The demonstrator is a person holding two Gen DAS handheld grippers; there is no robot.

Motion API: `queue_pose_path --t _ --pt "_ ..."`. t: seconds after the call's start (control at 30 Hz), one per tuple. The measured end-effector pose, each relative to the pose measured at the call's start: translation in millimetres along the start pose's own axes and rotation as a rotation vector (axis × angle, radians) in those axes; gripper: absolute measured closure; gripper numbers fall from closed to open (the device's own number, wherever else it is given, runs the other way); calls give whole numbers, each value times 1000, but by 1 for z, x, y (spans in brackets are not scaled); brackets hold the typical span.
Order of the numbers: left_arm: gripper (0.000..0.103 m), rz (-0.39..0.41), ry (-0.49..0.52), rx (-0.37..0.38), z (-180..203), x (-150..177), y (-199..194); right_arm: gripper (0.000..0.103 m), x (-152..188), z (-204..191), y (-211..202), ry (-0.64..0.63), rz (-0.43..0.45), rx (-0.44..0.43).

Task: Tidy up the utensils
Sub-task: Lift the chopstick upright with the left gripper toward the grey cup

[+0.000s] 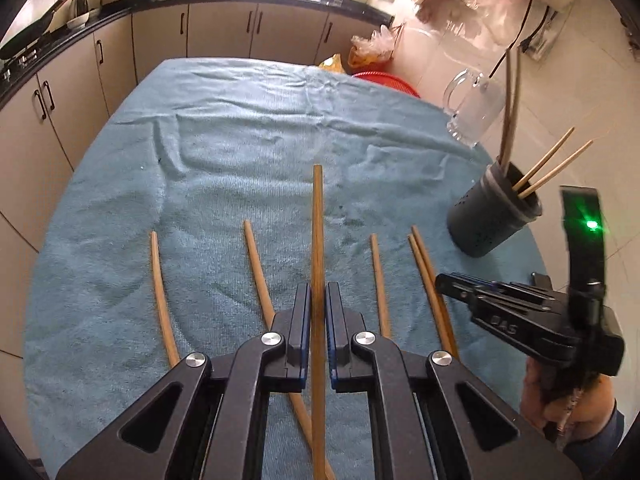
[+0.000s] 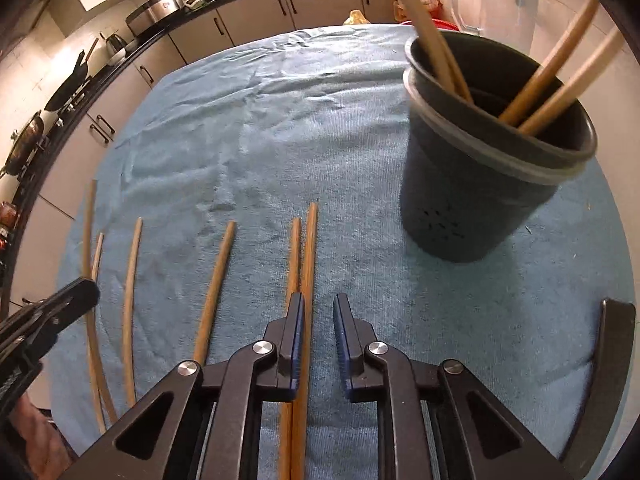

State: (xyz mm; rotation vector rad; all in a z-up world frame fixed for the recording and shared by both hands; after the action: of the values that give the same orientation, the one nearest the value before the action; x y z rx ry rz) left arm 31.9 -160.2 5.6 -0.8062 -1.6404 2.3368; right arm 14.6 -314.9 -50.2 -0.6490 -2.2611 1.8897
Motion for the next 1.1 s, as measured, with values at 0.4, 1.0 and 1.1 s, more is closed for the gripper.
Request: queue_pose_path --t 0.4,1.0,1.1 --pt "96 51 10 22 3 3 -22 96 -6 -3 5 -46 -13 69" --pt "96 236 14 16 28 40 -102 96 96 -4 -157 -78 536 -162" --pt "96 239 21 10 32 43 -106 96 99 -4 -166 -74 571 -163"
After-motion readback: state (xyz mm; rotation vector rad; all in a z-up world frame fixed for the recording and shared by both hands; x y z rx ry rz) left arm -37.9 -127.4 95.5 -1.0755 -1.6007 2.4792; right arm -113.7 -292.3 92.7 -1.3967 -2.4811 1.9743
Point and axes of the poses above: each gripper's, at about its wrist camera, not at the fingertips, and y roughly the way its jaws point, z to its right, x to its underside, the point moved 7 cm from there along y, roughly the way its jaws point, and after that the axes turned 13 degrees about -z, right-handed, at the moved point
